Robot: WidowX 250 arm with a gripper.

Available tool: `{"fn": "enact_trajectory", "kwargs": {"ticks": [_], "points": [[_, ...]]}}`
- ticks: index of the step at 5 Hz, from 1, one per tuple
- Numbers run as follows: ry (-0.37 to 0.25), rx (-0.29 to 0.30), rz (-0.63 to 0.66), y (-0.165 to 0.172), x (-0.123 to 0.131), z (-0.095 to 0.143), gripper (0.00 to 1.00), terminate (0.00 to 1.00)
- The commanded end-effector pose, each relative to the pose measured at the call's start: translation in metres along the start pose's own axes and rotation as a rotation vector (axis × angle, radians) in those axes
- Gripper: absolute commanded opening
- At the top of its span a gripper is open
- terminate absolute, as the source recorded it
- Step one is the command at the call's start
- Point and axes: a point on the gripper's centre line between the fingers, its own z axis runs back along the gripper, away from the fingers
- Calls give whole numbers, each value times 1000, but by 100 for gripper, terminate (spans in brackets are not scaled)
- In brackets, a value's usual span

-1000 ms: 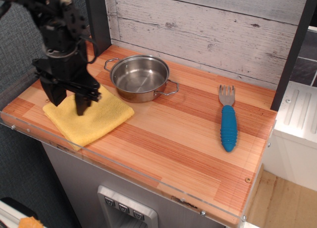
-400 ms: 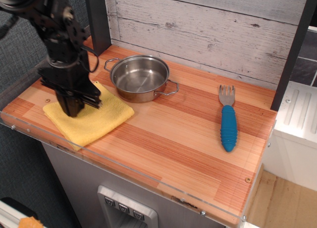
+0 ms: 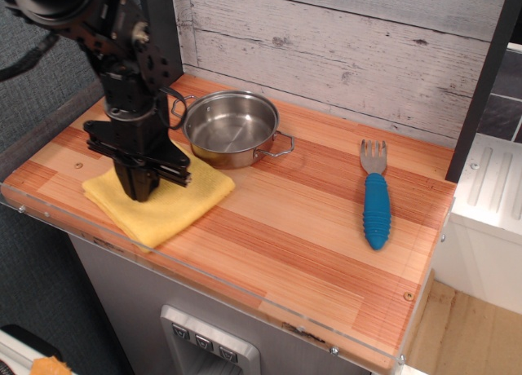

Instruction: Move the yellow cloth to other corner of the table

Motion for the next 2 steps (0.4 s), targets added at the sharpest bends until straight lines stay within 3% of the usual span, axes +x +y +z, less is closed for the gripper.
{"fn": "enact_trajectory", "kwargs": {"ticks": [1,2], "points": [[-1,-5,89,-18,-5,12,0,0],[5,-8,148,-29,-8,14,0,0]]}}
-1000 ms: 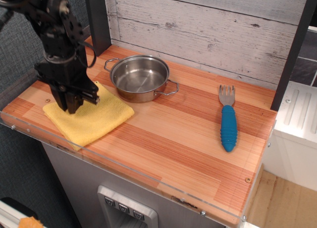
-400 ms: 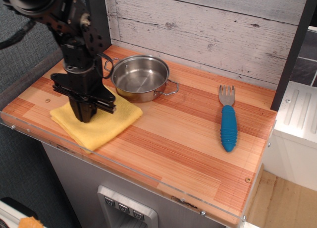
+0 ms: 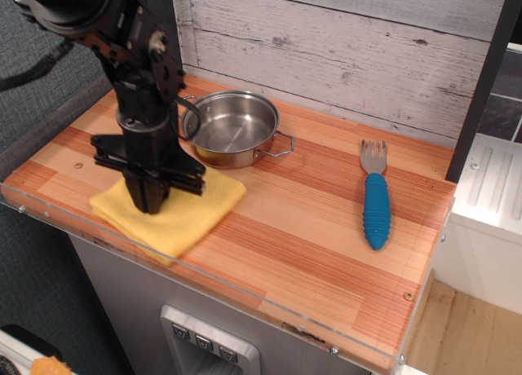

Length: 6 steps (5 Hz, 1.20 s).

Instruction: Move the yellow cloth to other corner of the table

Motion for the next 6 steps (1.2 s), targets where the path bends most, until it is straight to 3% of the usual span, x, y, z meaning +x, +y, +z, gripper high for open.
{"fn": "enact_trajectory", "kwargs": {"ticks": [1,6], "points": [[-33,-15,68,-23,0,12,0,0],[-94,-37,104,-94,-16,25,0,0]]}}
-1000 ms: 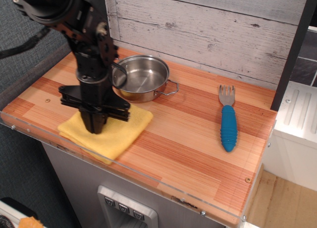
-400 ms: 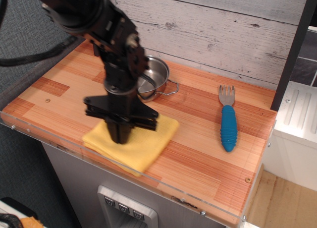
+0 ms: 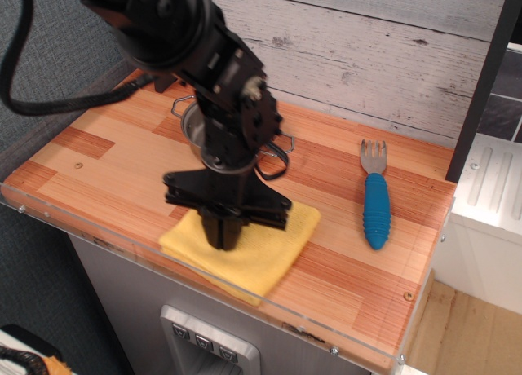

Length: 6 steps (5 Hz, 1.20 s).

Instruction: Move the yellow cloth to other corner of the table

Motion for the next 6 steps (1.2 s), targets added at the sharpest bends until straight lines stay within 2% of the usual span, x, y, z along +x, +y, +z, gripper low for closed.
{"fn": "enact_trajectory", "kwargs": {"ticks": [1,3,4,6], "points": [[-64,3,52,-19,-1,18,0,0],[-70,7,104,-8,-2,29,0,0],[-88,15,108,-3,0,38,100,0],[-125,-10,148,3,10,61,100,0]]}}
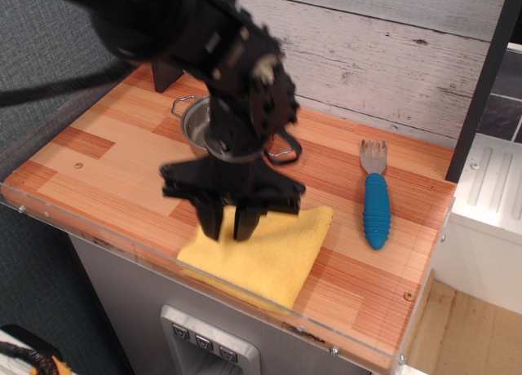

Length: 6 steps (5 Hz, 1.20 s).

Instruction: Move the yellow cloth to other corner of the table

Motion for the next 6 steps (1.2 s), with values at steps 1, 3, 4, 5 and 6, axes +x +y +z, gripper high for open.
{"fn": "enact_trajectory", "kwargs": {"ticks": [1,3,4,5,6], "points": [[-77,-71,48,-1,18,26,100,0],[-62,-65,25,2,27,48,100,0],[-47,-51,19,9,39,59,100,0],[-42,-16,53,21,53,60,100,0],[-60,-13,91,41,72,61,100,0]]}}
